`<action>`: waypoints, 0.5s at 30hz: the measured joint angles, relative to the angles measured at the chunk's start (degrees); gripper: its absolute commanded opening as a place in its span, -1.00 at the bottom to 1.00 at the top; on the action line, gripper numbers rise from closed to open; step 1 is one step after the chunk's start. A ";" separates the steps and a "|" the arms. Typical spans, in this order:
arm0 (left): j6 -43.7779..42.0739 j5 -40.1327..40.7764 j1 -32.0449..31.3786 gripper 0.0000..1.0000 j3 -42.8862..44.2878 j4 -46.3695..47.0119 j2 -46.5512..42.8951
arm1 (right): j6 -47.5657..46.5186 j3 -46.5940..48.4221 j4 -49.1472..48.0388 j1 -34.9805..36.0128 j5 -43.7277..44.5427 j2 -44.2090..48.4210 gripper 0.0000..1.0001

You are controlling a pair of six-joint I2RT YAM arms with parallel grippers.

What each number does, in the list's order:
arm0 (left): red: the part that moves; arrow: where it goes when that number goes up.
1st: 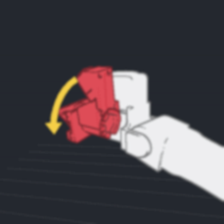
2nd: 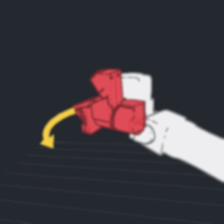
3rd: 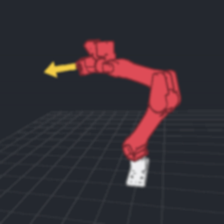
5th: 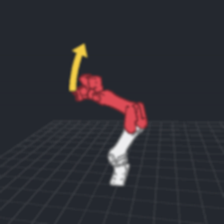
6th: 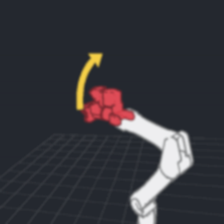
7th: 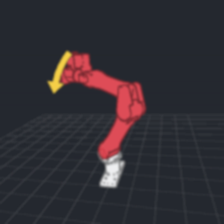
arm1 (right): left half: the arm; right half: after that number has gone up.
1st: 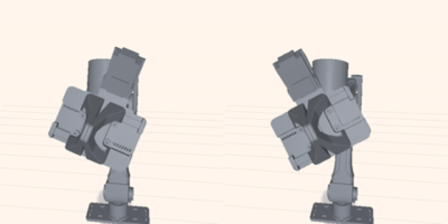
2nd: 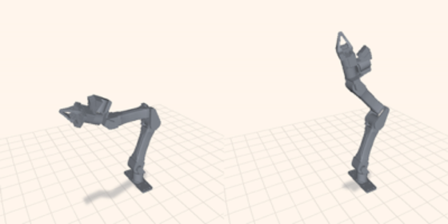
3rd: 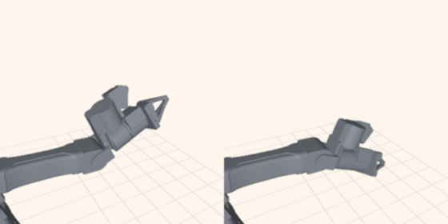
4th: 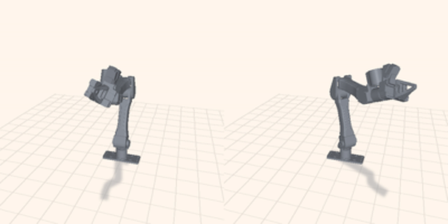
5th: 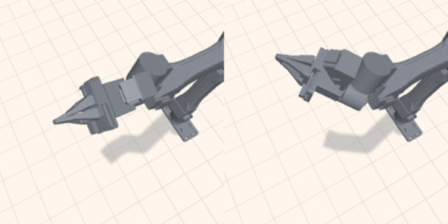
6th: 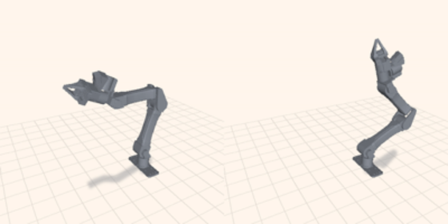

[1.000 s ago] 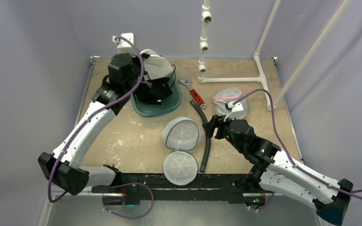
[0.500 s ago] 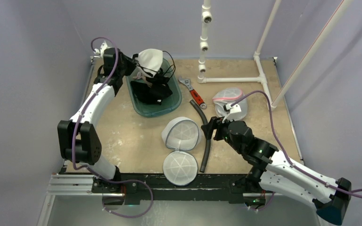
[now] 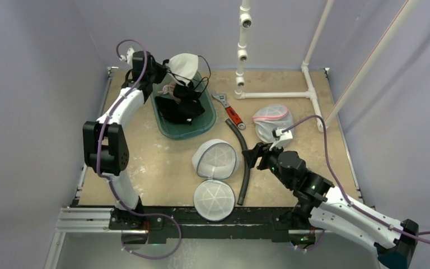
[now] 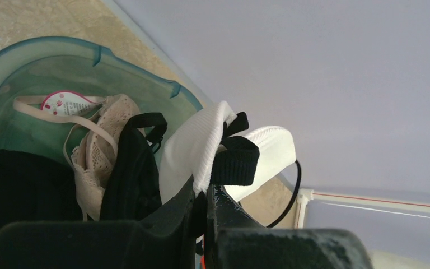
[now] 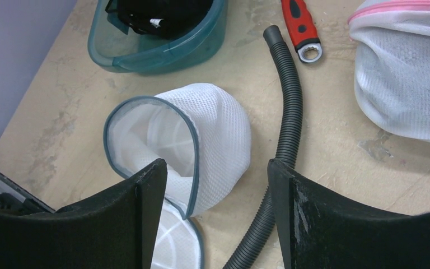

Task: Unzip the laundry bag and remove the bra
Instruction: Place the bra in the bin.

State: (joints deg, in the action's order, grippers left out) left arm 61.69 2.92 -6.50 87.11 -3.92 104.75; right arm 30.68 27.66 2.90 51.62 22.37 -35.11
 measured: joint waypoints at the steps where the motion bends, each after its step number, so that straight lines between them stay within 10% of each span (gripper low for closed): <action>1: 0.20 0.00 0.00 -1.00 0.02 -0.07 0.68 | 0.00 -0.15 -0.20 0.00 0.31 0.26 0.38; 15: 1.22 0.17 1.01 -1.00 0.50 -3.45 7.61 | 0.42 -2.01 -2.89 0.00 0.66 -1.64 0.38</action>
State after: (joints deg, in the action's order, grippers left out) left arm 62.92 3.09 -5.50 87.61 -7.38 112.36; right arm 31.09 25.65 0.01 51.62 23.03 -36.75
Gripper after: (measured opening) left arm 0.029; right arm 0.692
